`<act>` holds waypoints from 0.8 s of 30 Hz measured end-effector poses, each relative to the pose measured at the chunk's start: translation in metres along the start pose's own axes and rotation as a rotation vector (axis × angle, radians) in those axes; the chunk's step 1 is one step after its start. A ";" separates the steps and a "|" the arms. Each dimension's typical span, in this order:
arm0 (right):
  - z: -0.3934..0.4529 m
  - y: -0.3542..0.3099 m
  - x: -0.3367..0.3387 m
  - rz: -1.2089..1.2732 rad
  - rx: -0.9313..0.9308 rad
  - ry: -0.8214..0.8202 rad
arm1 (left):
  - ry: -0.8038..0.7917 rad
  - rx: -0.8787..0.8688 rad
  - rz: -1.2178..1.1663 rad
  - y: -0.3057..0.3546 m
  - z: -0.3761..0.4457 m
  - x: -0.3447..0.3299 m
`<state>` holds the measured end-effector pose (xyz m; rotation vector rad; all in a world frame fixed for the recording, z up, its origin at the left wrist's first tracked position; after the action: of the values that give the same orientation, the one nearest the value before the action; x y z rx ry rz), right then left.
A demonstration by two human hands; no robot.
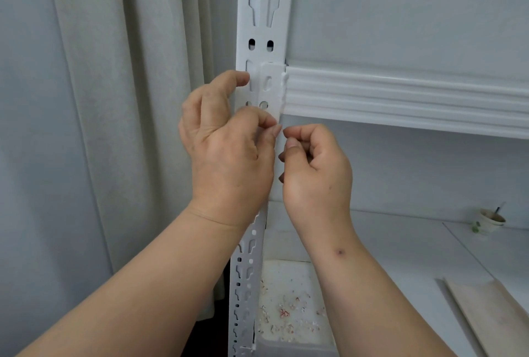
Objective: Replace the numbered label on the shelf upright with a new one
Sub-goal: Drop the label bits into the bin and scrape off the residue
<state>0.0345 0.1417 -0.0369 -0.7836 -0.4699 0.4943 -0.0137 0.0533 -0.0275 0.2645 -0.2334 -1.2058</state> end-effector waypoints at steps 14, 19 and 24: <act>-0.004 0.006 0.001 0.007 -0.009 -0.044 | -0.018 0.137 -0.040 -0.007 -0.019 -0.003; -0.004 0.003 -0.001 0.013 -0.007 -0.048 | 0.015 0.160 -0.091 -0.007 -0.018 0.004; -0.005 0.000 -0.001 0.019 -0.005 -0.048 | -0.008 0.109 -0.060 -0.003 -0.008 0.002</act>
<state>0.0361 0.1389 -0.0403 -0.7832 -0.5087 0.5308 -0.0131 0.0506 -0.0364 0.3632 -0.3005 -1.2553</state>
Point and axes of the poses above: each hand's wrist, its own z-axis towards the middle knuckle, its own x-axis out of the back of the hand, y = z × x, the point moved 1 cm from there along z, towards the middle knuckle, and after that the axes turned 9 degrees about -z, right-handed, at the moved point
